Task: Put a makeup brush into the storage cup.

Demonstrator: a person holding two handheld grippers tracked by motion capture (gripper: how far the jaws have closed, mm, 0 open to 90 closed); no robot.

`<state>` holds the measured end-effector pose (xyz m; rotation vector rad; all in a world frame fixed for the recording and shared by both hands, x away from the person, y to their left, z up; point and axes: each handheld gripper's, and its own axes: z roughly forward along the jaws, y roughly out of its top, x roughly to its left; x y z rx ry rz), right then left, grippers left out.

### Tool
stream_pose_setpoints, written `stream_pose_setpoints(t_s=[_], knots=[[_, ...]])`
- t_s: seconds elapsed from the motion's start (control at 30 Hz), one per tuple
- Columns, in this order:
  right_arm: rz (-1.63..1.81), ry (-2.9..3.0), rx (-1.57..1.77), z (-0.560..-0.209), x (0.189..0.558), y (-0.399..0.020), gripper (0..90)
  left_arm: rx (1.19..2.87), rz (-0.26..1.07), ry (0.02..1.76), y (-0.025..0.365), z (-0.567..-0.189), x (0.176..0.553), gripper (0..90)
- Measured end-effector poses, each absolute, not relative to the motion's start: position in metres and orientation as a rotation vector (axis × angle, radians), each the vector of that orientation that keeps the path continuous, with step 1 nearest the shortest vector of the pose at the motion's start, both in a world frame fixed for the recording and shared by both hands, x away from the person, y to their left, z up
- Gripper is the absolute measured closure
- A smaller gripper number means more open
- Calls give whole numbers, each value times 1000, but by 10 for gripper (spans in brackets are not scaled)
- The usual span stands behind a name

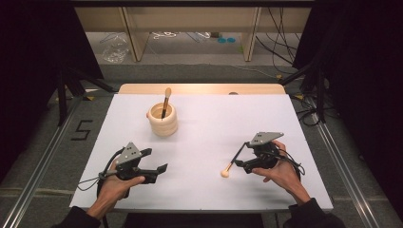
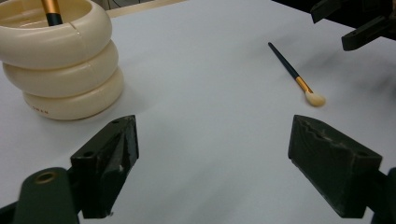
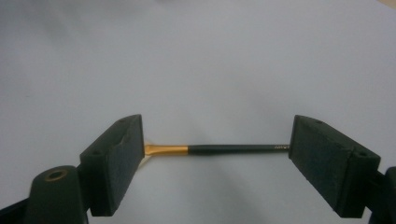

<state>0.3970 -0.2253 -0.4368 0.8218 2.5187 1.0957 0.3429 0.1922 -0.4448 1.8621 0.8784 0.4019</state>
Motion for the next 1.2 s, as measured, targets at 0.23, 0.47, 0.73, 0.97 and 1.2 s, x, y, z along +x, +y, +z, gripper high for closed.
stream_pose_setpoints(t_s=[0.23, 0.47, 0.73, 0.97, 1.2], knots=[[1036, 2588, 773, -443, 415, -220, 225, 1857, 401, 882, 193, -444, 343, 160], [985, 2631, 739, -449, 428, -215, 241, 1855, 395, 880, 193, -445, 343, 160], [890, 2703, 647, -449, 434, -208, 256, 1852, 391, 884, 194, -445, 344, 160], [822, 2765, 585, -454, 439, -203, 262, 1858, 399, 894, 195, -444, 343, 160], [804, 2774, 573, -457, 443, -203, 264, 1851, 396, 898, 195, -445, 343, 160]])
